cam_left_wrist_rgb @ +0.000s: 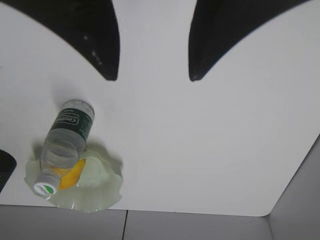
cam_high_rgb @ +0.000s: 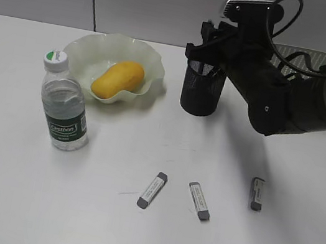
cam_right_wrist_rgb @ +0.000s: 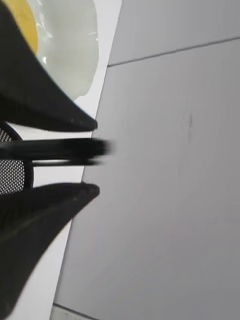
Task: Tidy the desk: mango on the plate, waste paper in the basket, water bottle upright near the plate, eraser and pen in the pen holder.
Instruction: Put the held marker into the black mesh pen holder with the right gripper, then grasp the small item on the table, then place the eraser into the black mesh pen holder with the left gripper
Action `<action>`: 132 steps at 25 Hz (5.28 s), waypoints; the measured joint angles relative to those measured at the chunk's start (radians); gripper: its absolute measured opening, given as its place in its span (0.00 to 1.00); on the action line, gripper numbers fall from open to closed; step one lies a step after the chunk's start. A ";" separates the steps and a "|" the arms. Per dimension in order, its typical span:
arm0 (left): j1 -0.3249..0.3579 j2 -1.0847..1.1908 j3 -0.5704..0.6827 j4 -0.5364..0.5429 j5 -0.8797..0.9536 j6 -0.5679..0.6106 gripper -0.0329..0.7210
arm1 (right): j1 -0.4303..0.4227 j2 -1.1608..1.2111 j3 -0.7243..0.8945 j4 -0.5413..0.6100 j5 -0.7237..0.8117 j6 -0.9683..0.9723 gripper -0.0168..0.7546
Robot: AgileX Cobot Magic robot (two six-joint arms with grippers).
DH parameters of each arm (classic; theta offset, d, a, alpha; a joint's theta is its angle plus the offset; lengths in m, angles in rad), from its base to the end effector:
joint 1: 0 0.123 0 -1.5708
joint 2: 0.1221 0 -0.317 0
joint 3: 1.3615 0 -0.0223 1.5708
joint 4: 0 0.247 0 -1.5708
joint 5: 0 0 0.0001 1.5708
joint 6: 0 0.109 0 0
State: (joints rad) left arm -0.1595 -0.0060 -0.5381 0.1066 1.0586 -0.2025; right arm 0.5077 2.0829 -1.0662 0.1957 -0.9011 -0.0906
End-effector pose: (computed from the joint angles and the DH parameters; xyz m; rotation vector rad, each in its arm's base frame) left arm -0.0278 0.0147 0.2787 -0.0504 1.9947 -0.1068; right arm 0.4110 0.2097 0.1896 -0.2642 1.5943 0.2945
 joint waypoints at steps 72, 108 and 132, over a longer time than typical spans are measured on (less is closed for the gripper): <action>-0.761 1.970 -0.684 -0.041 -0.567 -0.081 0.60 | 0.000 -2.090 0.555 -0.278 1.946 0.222 0.50; -0.465 2.136 -0.875 0.214 -1.761 -0.111 0.23 | 0.000 -2.090 0.555 -0.278 1.946 0.221 0.50; -0.485 1.861 -0.903 0.289 -0.851 -0.172 0.40 | 0.000 -2.090 0.555 -0.281 1.946 0.220 0.50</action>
State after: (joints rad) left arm -0.6440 1.8546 -1.4414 0.3956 0.2079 -0.3744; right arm 0.5075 -0.0070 -0.5113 -0.0855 1.0446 0.1296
